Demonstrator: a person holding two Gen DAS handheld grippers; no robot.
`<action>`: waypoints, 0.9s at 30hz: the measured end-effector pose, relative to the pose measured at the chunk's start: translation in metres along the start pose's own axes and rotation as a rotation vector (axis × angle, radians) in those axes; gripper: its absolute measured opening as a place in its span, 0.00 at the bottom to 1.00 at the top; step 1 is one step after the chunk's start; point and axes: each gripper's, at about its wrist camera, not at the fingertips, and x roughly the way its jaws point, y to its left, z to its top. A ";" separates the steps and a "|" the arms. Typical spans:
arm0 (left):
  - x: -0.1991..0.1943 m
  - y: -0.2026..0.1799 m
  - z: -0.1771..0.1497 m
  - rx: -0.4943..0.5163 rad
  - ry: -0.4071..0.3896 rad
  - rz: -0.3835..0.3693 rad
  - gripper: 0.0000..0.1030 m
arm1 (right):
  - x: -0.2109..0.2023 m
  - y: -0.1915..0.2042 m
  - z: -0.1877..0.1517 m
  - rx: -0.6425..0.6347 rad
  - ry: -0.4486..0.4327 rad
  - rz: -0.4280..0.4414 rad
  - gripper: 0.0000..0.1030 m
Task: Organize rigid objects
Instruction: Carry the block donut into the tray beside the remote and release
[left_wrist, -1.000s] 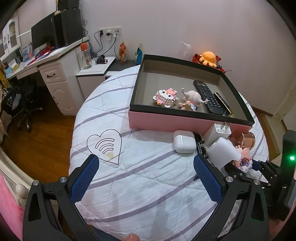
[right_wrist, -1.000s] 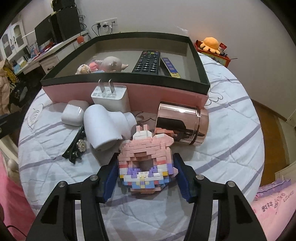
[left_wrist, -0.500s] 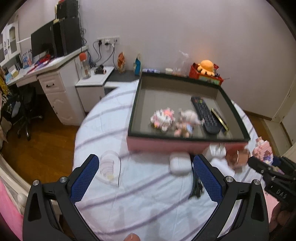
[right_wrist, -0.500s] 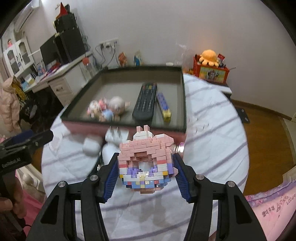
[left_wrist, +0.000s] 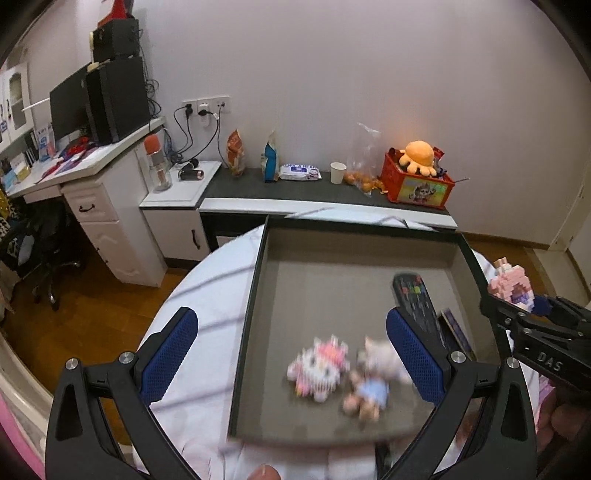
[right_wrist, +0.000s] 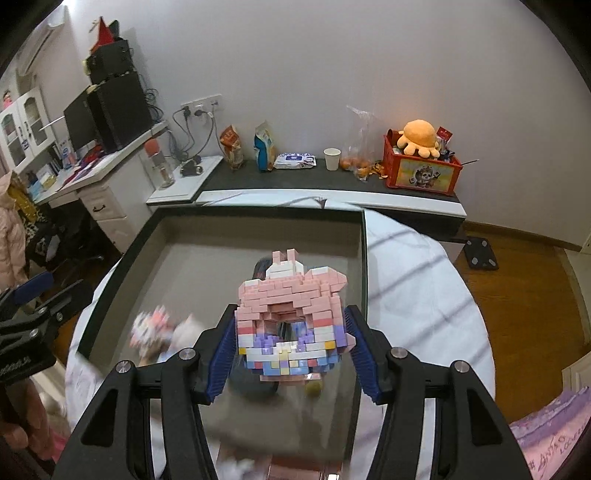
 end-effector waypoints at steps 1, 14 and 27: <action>0.008 -0.002 0.005 0.000 0.004 0.002 1.00 | 0.008 -0.001 0.006 0.002 0.007 -0.001 0.56; 0.066 -0.011 0.020 -0.001 0.071 -0.009 1.00 | 0.087 -0.009 0.034 0.014 0.116 -0.068 0.58; 0.013 0.003 0.008 -0.019 0.012 -0.016 1.00 | 0.034 0.003 0.024 0.018 0.017 -0.041 0.81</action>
